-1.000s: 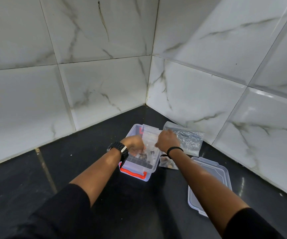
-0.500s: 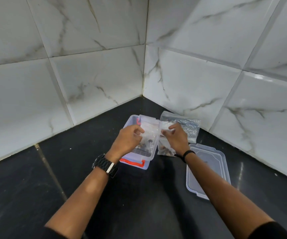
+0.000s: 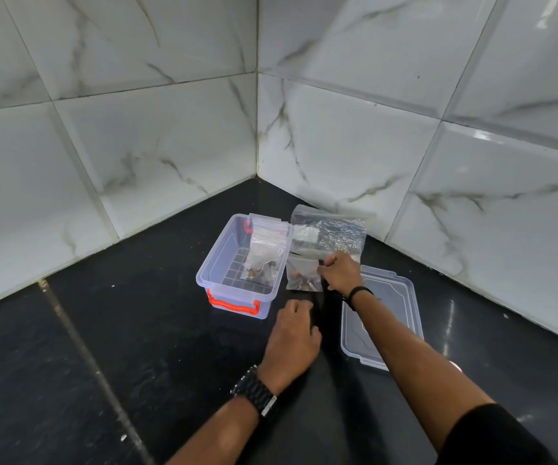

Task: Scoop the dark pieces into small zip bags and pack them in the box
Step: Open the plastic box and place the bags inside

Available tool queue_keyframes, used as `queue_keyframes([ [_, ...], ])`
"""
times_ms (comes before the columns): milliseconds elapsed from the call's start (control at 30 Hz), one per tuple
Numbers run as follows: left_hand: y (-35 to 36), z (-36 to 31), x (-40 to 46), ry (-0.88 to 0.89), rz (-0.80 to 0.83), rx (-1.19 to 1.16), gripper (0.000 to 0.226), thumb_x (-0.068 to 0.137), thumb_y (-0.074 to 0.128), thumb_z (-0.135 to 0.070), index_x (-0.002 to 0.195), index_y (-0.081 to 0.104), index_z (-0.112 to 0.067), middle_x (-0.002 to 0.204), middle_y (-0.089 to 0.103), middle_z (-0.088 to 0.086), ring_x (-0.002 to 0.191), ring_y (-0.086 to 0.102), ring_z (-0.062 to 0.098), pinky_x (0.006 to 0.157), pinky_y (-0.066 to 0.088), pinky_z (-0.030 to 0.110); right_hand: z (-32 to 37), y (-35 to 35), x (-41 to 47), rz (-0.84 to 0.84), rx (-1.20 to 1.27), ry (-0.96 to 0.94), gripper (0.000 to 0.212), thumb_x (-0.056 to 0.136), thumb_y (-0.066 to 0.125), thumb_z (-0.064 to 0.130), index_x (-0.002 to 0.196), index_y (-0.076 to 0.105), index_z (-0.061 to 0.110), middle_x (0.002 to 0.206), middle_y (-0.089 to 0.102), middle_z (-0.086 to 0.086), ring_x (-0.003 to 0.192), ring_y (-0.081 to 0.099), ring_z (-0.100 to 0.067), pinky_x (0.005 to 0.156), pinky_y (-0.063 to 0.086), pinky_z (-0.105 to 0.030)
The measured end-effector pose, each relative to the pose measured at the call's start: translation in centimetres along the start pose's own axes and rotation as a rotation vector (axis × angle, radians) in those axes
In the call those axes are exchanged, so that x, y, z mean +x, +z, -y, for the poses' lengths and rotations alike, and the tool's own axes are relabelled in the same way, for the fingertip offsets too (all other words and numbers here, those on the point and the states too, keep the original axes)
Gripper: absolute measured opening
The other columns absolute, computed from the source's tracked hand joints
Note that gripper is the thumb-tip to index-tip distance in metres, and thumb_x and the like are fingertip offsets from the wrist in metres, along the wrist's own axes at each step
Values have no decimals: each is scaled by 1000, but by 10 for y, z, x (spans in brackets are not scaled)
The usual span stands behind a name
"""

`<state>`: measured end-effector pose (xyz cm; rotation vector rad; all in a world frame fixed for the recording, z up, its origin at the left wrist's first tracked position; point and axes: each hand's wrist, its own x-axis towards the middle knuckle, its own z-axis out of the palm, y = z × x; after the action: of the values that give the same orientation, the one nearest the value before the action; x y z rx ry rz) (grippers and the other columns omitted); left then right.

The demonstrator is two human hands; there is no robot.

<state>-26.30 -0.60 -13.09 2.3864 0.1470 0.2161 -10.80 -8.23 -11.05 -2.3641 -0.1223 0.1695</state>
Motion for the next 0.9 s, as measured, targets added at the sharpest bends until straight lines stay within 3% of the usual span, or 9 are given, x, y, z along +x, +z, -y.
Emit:
queue_keyframes([
  [100,5,14,-1,-60,11,127,53,94,48,-19,144,32,-7,144,37,10,135,35,23,113,25,28,-4,10,7,27,-55,4,29,81,70,21,63,49,12,56,45,0,59,49,-19,58,41,-29],
  [233,7,24,-5,-66,43,149,61,98,43,-21,151,15,-11,157,22,6,145,17,16,117,10,22,-2,20,15,50,-80,30,35,75,75,28,94,62,2,88,62,-12,86,60,-28,69,44,-30],
  [300,7,26,-5,-58,41,146,61,99,42,-22,151,15,-11,157,21,6,146,16,15,117,9,22,1,20,16,76,-88,58,35,75,76,23,97,64,-1,91,63,-14,93,62,-30,68,44,-28],
  [467,5,26,-11,-34,43,120,60,99,43,-22,152,15,-13,158,20,5,146,16,15,117,9,21,3,10,14,181,34,188,17,72,76,10,77,64,-1,75,57,-10,67,54,-21,51,40,-25],
  [567,4,28,-21,19,4,66,58,97,47,-16,149,23,-15,151,31,3,140,27,13,115,16,19,-1,2,9,255,291,279,26,77,70,-1,62,51,7,58,48,-9,47,44,-17,42,38,-25],
  [667,1,28,-36,106,-158,35,58,88,58,-9,141,38,-21,133,42,-3,122,41,7,107,38,23,4,-12,-2,364,442,273,25,83,62,-4,67,50,10,55,41,-5,48,40,-13,46,38,-24],
  [733,-2,27,-43,132,-370,55,62,79,70,-6,132,43,-23,125,41,-2,111,42,7,96,47,26,10,-22,-7,397,485,235,22,83,60,-5,70,50,10,56,41,-5,49,39,-13,48,38,-24],
  [833,-15,30,-44,59,-656,52,73,67,82,-8,126,41,-20,123,38,8,105,42,18,88,50,37,22,-33,-9,367,523,188,11,82,58,-5,81,54,5,61,47,-8,51,42,-13,48,40,-24],
  [900,-23,36,-37,-63,-714,-14,83,67,85,-14,133,34,-24,136,29,8,118,38,24,97,44,41,33,-38,-9,302,571,151,9,82,59,-4,87,57,4,66,52,-11,53,45,-15,49,43,-25],
])
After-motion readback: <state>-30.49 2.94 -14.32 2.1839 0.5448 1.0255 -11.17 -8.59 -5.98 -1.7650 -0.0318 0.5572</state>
